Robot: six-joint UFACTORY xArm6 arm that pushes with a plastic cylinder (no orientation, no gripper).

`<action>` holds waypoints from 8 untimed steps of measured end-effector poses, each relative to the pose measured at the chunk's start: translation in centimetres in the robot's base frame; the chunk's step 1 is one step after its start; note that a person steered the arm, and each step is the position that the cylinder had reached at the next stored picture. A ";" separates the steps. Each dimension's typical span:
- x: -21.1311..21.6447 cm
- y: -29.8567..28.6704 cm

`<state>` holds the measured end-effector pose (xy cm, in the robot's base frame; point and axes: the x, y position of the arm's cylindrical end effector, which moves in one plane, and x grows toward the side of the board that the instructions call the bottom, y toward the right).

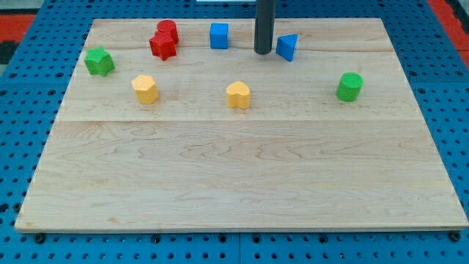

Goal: Push the blue cube closer to the blue triangle

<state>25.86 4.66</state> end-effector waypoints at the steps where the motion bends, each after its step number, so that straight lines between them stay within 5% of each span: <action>1: -4.6 0.0; 3: -5.2 -11.0; 5: -2.0 -4.7; 8: 5.8 -5.9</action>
<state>31.66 -1.24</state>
